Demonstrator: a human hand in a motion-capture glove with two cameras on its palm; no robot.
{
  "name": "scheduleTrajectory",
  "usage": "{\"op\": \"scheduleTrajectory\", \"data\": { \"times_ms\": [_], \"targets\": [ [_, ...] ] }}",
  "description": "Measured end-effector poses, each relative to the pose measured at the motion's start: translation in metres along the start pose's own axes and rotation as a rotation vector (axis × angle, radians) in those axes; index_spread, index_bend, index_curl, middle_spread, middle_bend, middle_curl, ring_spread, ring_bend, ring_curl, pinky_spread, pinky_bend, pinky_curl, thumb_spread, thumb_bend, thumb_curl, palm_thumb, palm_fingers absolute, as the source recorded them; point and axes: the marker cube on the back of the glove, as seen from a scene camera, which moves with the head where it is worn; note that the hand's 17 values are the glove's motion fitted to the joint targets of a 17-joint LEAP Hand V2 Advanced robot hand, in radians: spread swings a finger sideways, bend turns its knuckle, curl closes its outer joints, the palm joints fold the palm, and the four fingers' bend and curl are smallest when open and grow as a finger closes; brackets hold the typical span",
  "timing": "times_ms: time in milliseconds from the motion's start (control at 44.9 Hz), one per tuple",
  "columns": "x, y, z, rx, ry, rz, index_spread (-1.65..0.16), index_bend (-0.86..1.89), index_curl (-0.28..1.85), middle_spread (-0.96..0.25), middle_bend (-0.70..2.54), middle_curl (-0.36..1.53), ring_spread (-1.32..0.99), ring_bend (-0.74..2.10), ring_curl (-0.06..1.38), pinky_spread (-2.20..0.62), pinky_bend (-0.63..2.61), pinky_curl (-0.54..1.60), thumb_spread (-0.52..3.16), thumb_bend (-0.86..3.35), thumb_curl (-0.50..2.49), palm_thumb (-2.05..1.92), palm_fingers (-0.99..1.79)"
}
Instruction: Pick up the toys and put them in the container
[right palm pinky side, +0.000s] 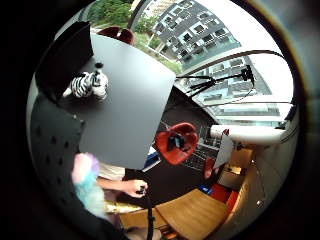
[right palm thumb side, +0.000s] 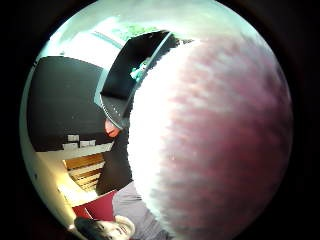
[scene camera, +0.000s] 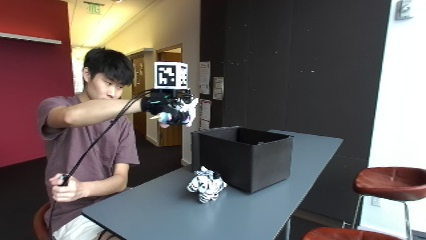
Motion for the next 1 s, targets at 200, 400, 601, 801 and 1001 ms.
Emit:
{"op": "scheduleTrajectory", "data": {
  "times_ms": [200, 400, 601, 801, 1001],
  "targets": [
    [-0.085, -0.046, -0.03, 0.008, 0.037, -0.068, -0.16, 1.12, 0.96, -0.19, 1.31, 0.91, -0.37, 1.38, 0.75, -0.42, 0.95, 0.58, 0.32, 0.21, 1.24, 0.59, 1.08],
    [-0.181, -0.091, -0.039, -0.005, 0.045, -0.148, -0.16, 1.1, 0.97, -0.18, 1.3, 0.91, -0.37, 1.38, 0.75, -0.42, 0.95, 0.58, 0.31, 0.2, 1.29, 0.58, 1.08],
    [-0.274, -0.152, -0.028, -0.007, 0.015, -0.151, -0.16, 1.09, 0.99, -0.18, 1.29, 0.91, -0.37, 1.38, 0.75, -0.42, 0.95, 0.59, 0.31, 0.2, 1.33, 0.58, 1.08],
    [-0.324, -0.189, -0.002, -0.002, -0.009, -0.222, -0.16, 1.07, 1.0, -0.19, 1.28, 0.91, -0.37, 1.37, 0.75, -0.42, 0.94, 0.59, 0.31, 0.18, 1.36, 0.58, 1.07],
    [-0.324, -0.193, 0.027, -0.315, 0.18, -0.323, -0.16, 0.46, 0.97, -0.18, 0.76, 0.8, -0.32, 1.18, 0.76, -0.33, 1.18, 0.71, 0.61, 0.03, 1.27, 0.34, -0.37]
  ]
}}
